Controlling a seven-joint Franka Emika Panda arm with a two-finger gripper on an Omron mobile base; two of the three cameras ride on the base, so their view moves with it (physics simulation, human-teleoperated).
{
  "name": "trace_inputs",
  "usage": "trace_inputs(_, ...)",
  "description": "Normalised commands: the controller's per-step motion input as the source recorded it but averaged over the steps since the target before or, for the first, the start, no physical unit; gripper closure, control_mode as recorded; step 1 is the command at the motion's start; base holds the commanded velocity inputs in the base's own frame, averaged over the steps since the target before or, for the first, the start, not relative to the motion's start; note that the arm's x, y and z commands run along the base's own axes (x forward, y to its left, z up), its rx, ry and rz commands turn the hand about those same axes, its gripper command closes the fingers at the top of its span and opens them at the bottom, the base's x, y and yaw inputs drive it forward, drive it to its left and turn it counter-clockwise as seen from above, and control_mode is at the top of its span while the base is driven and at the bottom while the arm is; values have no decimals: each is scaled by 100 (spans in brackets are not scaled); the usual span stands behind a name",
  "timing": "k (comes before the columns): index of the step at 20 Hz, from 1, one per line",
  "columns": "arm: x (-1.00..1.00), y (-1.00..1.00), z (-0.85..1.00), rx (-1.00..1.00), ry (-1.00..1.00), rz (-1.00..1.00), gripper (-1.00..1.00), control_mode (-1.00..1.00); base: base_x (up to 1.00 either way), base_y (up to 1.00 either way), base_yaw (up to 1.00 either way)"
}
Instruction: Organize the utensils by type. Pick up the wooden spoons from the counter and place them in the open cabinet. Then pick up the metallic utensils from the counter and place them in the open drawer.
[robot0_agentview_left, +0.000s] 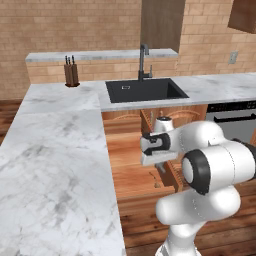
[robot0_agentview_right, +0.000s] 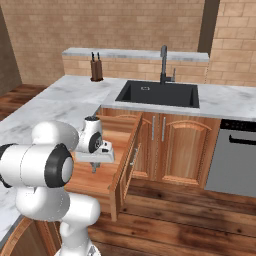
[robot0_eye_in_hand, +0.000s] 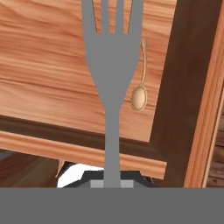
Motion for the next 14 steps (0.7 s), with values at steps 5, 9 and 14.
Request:
trace_inputs(5,6,0,-22,1,-1,0,100,-100,0,0,0)
trace_inputs(9,5,0,-18,0,-3,0,100,-100,0,0,0)
trace_inputs(14,4,0,-23,0,-3,0,100,-100,0,0,0)
